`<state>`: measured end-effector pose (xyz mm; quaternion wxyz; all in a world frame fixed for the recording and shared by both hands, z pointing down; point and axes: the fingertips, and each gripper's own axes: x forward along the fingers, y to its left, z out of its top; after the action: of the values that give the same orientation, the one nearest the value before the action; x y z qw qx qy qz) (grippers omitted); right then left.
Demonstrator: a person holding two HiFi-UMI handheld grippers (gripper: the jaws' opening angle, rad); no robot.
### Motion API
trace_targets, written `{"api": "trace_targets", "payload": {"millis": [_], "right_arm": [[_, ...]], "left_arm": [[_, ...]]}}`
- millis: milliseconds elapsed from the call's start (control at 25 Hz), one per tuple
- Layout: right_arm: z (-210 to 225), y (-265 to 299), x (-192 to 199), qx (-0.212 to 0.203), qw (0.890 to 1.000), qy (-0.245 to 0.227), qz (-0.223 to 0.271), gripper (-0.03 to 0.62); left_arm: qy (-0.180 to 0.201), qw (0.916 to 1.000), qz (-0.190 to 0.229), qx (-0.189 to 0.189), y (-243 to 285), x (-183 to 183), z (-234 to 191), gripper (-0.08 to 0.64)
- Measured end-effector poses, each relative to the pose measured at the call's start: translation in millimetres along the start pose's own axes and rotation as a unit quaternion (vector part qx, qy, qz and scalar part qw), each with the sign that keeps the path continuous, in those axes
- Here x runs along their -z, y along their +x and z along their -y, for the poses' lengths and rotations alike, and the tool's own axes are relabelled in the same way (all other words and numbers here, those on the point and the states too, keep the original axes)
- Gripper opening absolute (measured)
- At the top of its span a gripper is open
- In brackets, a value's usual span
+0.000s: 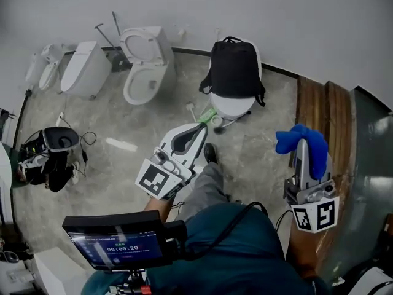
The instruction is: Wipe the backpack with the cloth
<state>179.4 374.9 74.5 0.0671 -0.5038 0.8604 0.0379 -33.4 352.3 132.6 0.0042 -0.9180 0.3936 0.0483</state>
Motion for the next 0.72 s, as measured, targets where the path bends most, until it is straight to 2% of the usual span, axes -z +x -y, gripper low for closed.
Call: {"api": "trace_targets", "payload": {"millis": [240, 360, 520, 720], "right_arm": [[-37.0, -43.4, -23.9, -0.014, 1.0, 0.019, -0.005, 0.02], [-53.9, -57.2, -29.8, -0.014, 1.0, 0.024, -0.008, 0.02], [-90.4, -72.5, -55.0, -0.009, 0.999, 0.029, -0.016, 0.02], [-117.0, -100.5, -36.5, 0.003, 1.0, 0.027, -0.015, 0.02]], "left_arm": [[0.011, 0.9999, -0.006, -0.004, -45.9, -34.5, 45.1, 0.003], [0.012, 0.9999, -0.01, 0.003, -65.8, -44.6, 62.3, 0.003], [0.005, 0.9997, -0.013, 0.02, -96.7, -75.3, 79.0, 0.003], [0.002, 0.9992, -0.014, 0.037, -127.3, -53.9, 95.4, 0.003]]}}
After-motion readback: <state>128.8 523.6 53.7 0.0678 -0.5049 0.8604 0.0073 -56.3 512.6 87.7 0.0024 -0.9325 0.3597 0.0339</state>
